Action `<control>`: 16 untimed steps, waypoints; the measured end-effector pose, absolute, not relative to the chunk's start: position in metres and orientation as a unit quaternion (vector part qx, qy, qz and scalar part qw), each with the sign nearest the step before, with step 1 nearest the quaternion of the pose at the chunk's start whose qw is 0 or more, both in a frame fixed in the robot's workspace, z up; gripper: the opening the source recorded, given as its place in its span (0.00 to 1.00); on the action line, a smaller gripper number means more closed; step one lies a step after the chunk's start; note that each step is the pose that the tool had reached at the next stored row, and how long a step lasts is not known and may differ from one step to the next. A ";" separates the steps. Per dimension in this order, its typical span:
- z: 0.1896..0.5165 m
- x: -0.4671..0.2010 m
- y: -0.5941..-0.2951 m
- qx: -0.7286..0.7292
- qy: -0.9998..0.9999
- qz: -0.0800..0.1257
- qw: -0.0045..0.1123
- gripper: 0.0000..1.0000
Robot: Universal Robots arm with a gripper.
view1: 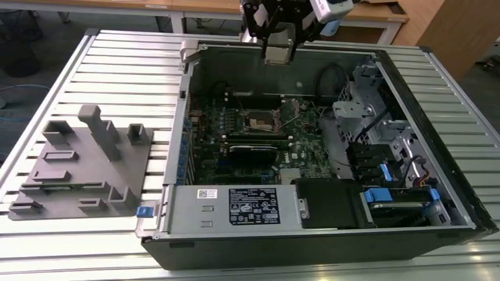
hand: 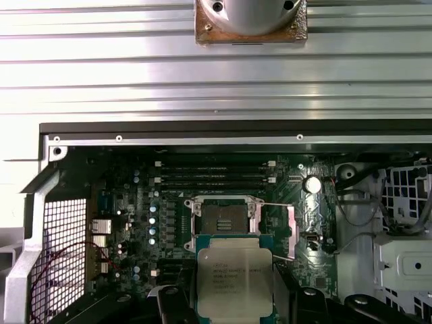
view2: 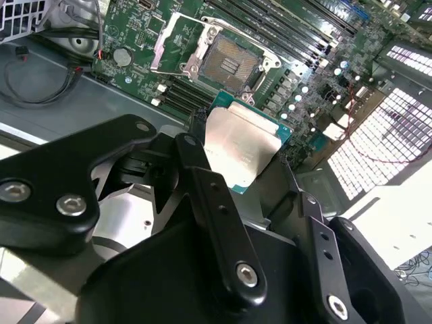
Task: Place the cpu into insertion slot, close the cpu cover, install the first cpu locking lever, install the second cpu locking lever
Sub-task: 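Place the cpu into insertion slot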
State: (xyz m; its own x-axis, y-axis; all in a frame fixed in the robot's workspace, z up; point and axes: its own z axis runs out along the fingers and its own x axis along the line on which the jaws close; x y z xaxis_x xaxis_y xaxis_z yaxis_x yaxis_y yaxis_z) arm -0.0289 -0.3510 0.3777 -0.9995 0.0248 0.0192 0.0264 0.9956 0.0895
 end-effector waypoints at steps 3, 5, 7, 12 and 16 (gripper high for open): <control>0.374 -0.029 -0.351 -0.013 -0.999 -0.045 0.009 0.54; 0.372 -0.029 -0.351 -0.013 -0.999 -0.045 0.008 0.54; 0.372 -0.029 -0.351 -0.013 -0.999 -0.045 0.009 0.54; 0.372 -0.029 -0.351 -0.013 -0.999 -0.045 0.008 0.54; 0.372 -0.029 -0.351 -0.013 -0.999 -0.045 0.008 0.54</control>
